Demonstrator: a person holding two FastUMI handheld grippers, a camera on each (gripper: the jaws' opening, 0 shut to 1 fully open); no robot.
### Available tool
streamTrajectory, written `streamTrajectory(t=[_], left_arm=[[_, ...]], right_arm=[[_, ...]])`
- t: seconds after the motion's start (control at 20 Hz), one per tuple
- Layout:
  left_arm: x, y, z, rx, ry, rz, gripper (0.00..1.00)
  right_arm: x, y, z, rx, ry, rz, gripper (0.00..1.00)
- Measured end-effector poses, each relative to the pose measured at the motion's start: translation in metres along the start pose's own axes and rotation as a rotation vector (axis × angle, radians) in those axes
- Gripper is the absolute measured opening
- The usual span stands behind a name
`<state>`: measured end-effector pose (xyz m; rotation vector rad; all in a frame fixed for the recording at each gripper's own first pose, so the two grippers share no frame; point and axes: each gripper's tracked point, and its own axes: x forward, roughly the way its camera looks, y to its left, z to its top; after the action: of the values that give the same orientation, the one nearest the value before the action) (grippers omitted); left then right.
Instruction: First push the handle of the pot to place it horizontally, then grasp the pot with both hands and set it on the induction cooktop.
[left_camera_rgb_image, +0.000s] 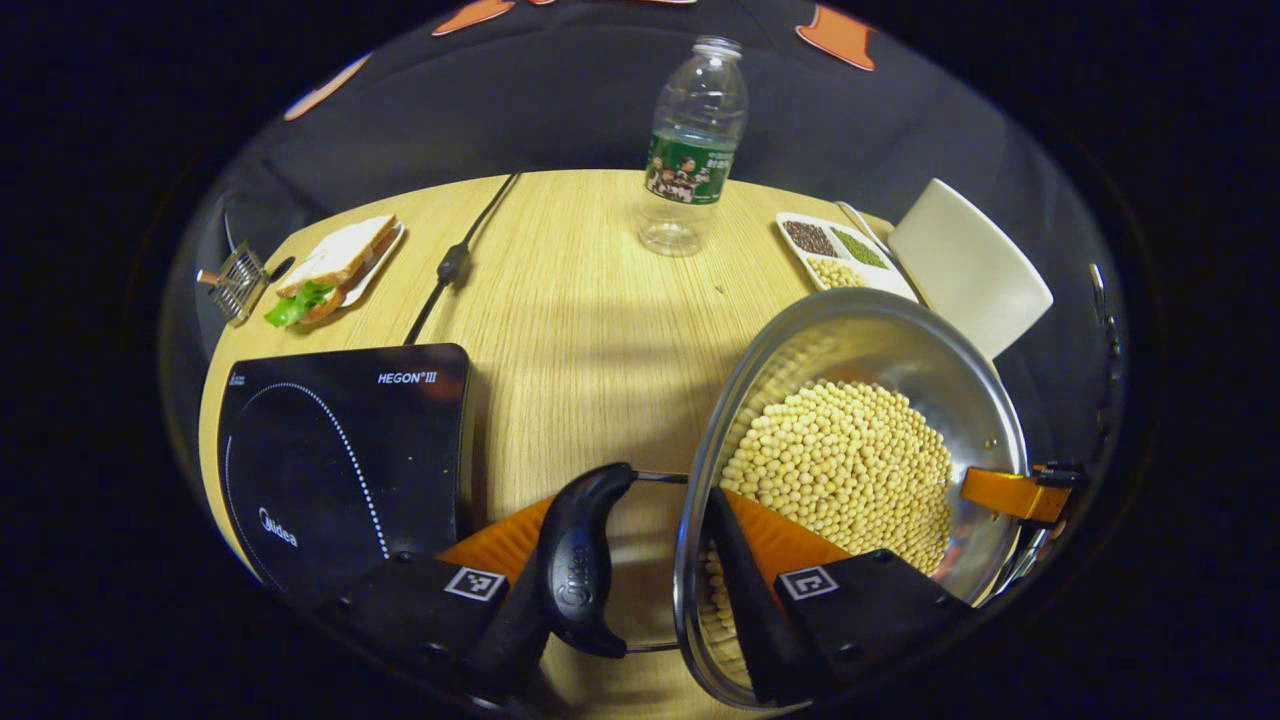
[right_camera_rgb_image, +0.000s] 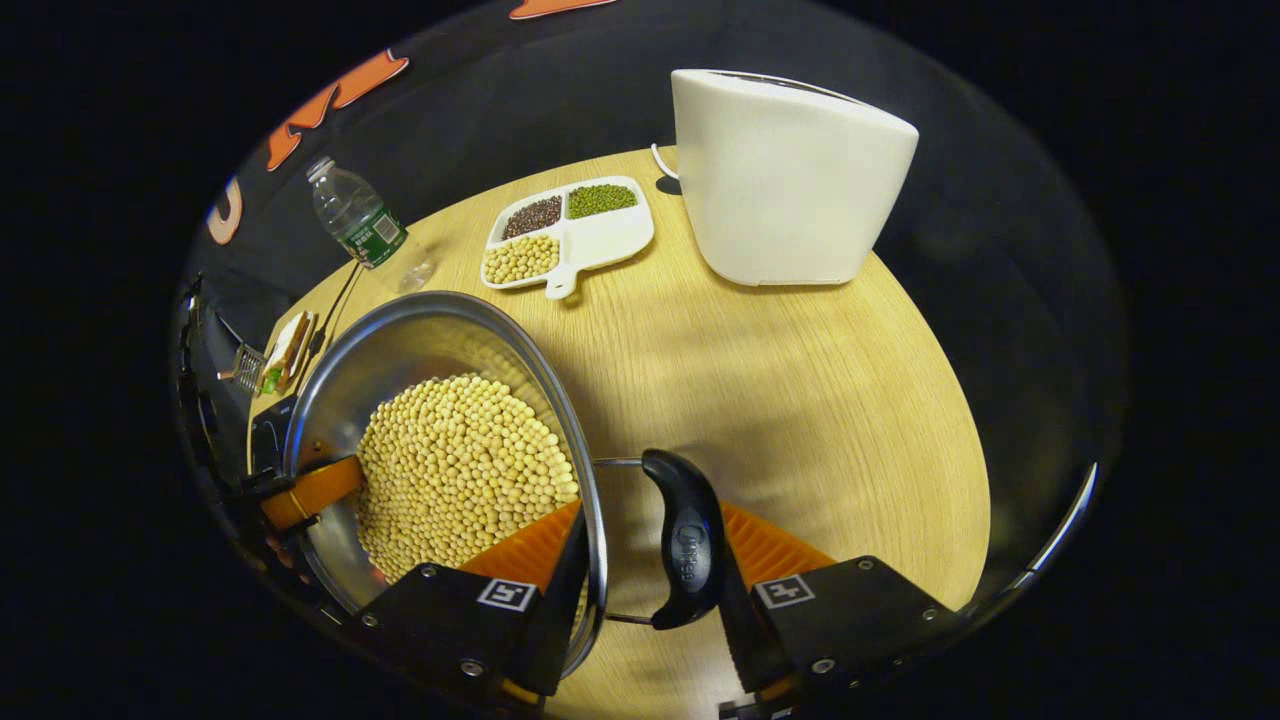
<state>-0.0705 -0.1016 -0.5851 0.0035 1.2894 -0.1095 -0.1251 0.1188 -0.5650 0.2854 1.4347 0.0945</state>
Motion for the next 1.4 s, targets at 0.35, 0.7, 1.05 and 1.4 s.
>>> streamTrajectory(t=[0.35, 0.7, 1.05, 1.4], left_arm=[[-0.041, 0.0, 0.014, 0.019, -0.077, 0.043, 0.79], [-0.1, 0.021, 0.02, -0.023, -0.143, 0.097, 0.79], [-0.166, 0.084, 0.037, -0.115, -0.2, 0.205, 0.79], [-0.187, 0.158, 0.063, -0.108, -0.229, 0.212, 0.79]], right_arm=[[0.007, 0.009, -0.003, 0.035, -0.033, 0.038, 0.55], [0.017, 0.009, 0.004, -0.046, -0.079, 0.085, 0.55], [0.038, 0.012, 0.019, -0.175, -0.116, 0.197, 0.55], [0.037, 0.009, 0.027, -0.202, -0.156, 0.2, 0.55]])
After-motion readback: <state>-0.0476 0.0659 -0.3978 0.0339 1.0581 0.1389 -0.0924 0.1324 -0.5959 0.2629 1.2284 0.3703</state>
